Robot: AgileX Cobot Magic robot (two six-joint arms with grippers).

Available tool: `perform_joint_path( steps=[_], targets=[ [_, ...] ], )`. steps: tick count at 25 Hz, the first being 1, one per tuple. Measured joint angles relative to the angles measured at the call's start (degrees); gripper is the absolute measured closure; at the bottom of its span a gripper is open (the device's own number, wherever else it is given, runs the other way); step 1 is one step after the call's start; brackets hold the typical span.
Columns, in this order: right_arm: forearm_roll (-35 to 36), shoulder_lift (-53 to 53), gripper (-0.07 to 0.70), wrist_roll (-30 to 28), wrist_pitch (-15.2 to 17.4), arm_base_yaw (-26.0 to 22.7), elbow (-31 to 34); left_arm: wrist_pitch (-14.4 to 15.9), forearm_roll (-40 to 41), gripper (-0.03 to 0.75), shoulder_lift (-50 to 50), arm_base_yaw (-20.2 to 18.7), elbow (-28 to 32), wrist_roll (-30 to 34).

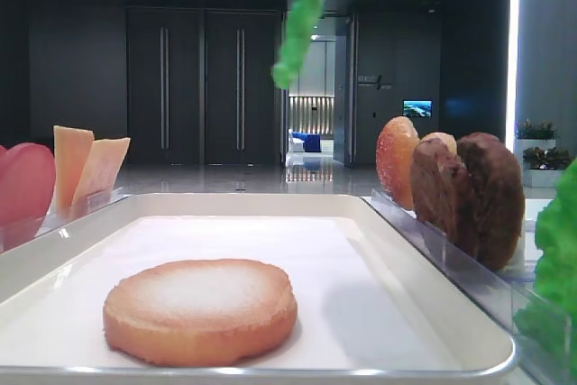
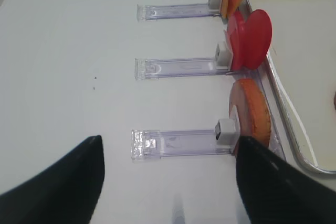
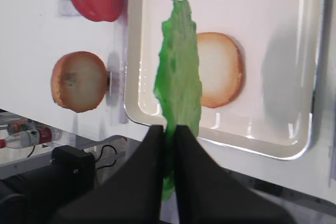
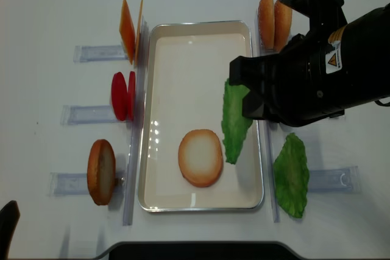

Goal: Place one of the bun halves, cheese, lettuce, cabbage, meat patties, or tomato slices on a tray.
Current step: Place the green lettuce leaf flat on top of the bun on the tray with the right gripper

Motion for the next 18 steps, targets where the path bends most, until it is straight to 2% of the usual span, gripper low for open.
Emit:
perform_joint_path(
  steps=[6, 9, 18],
  targets=[
    [2.43, 2.75, 0.604, -0.23, -5.76, 2.87, 0.00, 0.00, 0.00, 0.118, 0.00, 0.00, 0.00, 0.00],
    [5.25, 5.79, 0.604, -2.10, -8.20, 3.84, 0.00, 0.00, 0.00, 0.118, 0.00, 0.00, 0.00, 0.00],
    [18.83, 15.20, 0.604, -13.74, -14.43, 4.18, 0.00, 0.00, 0.00, 0.118, 0.00, 0.00, 0.00, 0.00]
  ],
)
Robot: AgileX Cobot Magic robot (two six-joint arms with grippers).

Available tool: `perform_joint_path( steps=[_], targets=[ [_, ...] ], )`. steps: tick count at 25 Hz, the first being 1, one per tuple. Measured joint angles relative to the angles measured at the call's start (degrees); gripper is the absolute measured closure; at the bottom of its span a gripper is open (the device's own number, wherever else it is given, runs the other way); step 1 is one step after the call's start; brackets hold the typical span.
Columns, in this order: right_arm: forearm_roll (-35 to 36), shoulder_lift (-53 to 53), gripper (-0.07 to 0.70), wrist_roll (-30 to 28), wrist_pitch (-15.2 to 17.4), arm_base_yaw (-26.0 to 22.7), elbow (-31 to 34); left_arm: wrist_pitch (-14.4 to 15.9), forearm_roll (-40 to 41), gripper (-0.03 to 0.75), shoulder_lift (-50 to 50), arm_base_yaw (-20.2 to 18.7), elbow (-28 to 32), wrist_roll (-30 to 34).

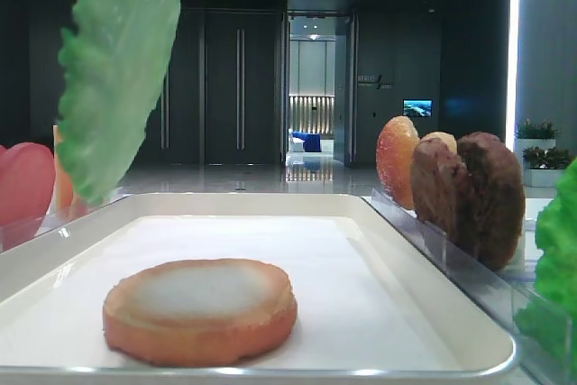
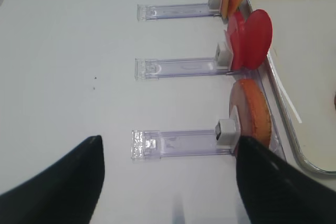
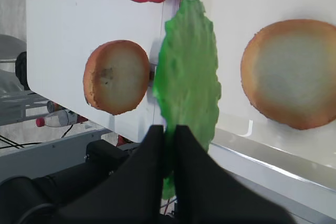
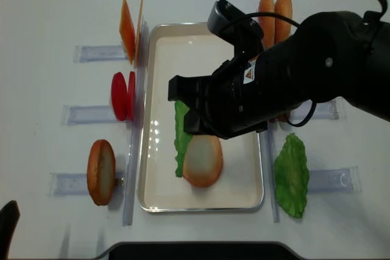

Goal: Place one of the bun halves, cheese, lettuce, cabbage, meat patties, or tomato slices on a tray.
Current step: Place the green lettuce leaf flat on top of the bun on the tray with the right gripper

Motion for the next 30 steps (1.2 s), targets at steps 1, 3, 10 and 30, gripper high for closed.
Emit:
perform_joint_path(
  steps=[1, 3, 10, 30],
  targets=[
    [1.45, 0.91, 0.604, -1.33, -0.27, 0.00, 0.00, 0.00, 0.00, 0.118, 0.00, 0.00, 0.00, 0.00],
    [4.05, 2.34, 0.604, -3.56, -1.01, 0.00, 0.00, 0.00, 0.00, 0.118, 0.00, 0.00, 0.00, 0.00],
    [6.44, 5.82, 0.604, -5.93, -2.63, 0.00, 0.00, 0.00, 0.00, 0.118, 0.00, 0.00, 0.00, 0.00],
    [2.34, 8.32, 0.605, -4.83, -3.70, 0.00, 0.00, 0.00, 0.00, 0.118, 0.00, 0.00, 0.00, 0.00]
  ],
)
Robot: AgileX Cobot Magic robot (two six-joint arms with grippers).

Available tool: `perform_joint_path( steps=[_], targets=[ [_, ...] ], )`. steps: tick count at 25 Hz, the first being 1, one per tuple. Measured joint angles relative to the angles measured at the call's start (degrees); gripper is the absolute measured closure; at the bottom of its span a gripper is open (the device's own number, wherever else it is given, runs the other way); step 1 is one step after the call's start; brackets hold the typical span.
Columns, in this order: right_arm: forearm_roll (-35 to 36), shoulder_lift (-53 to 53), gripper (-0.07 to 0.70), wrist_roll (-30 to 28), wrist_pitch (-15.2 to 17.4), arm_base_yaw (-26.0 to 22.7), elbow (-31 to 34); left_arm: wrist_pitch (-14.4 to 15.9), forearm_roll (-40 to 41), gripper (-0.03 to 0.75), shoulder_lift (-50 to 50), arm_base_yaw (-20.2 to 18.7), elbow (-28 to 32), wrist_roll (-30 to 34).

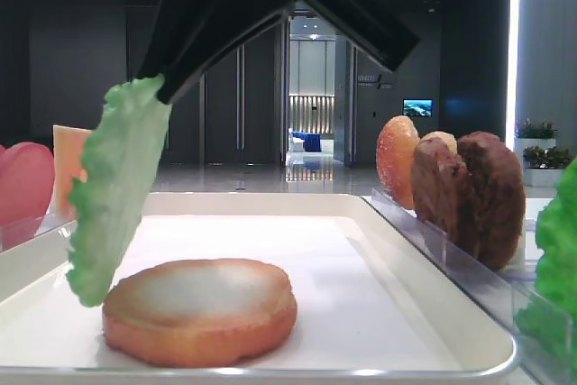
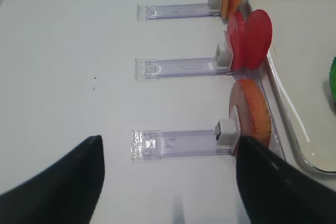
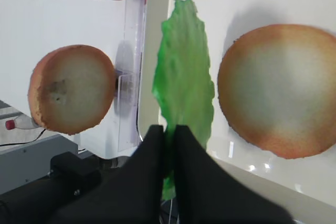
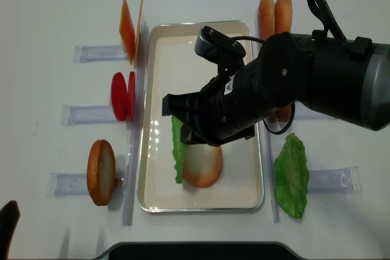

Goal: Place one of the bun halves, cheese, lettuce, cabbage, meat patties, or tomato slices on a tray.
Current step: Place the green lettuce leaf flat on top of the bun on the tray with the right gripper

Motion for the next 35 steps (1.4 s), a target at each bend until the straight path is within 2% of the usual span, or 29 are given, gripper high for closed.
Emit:
perform_joint_path(
  steps=[21, 35],
  targets=[
    [-2.18, 1.20, 0.605, 1.01, 0.68, 0.00, 0.22, 0.00, 0.00, 0.118, 0.00, 0.00, 0.00, 0.00],
    [-7.87, 1.20, 0.605, 2.58, 1.35, 0.00, 0.22, 0.00, 0.00, 0.118, 0.00, 0.00, 0.00, 0.00]
  ],
)
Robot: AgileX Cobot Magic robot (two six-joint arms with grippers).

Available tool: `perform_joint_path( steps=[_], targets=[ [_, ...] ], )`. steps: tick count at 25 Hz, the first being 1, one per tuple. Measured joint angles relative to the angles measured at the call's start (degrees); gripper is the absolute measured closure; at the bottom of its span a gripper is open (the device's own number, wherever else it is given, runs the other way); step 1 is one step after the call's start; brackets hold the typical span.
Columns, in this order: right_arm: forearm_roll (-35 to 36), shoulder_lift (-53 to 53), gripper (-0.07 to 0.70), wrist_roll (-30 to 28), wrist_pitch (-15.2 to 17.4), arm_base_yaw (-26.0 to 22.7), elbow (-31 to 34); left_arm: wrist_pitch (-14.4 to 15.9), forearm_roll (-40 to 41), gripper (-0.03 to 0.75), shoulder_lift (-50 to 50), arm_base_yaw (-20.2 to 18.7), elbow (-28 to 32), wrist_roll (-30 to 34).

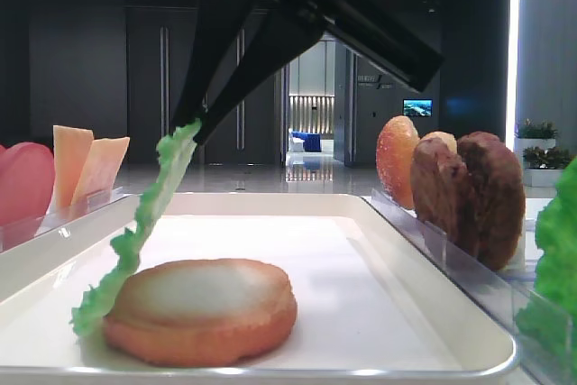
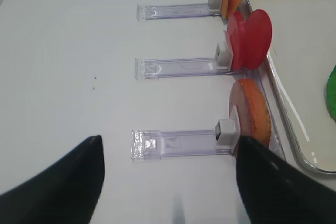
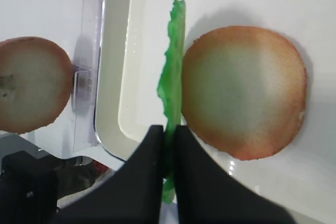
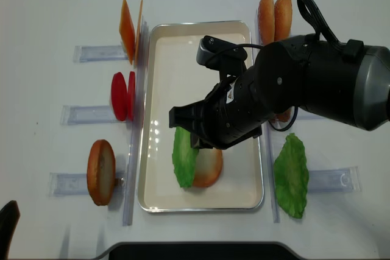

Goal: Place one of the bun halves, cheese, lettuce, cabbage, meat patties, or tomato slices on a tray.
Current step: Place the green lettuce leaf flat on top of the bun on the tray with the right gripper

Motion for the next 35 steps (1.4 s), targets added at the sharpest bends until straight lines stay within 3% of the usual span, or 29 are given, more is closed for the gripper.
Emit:
perform_joint_path(
  steps=[10, 18, 31, 35],
  targets=[
    [-0.59, 0.00, 0.601, 0.32, 0.10, 0.00, 0.00, 0.00, 0.00, 0.118, 0.00, 0.00, 0.00, 0.00],
    [-1.48, 0.00, 0.553, 0.35, 0.10, 0.00, 0.00, 0.00, 0.00, 0.118, 0.00, 0.00, 0.00, 0.00],
    [-3.61, 0.00, 0.334, 0.40, 0.10, 0.00, 0.00, 0.00, 0.00, 0.118, 0.00, 0.00, 0.00, 0.00],
    [-7.05, 0.00, 0.269, 3.88, 0.22, 0.00, 0.00, 0.00, 0.00, 0.118, 0.00, 0.00, 0.00, 0.00]
  ],
)
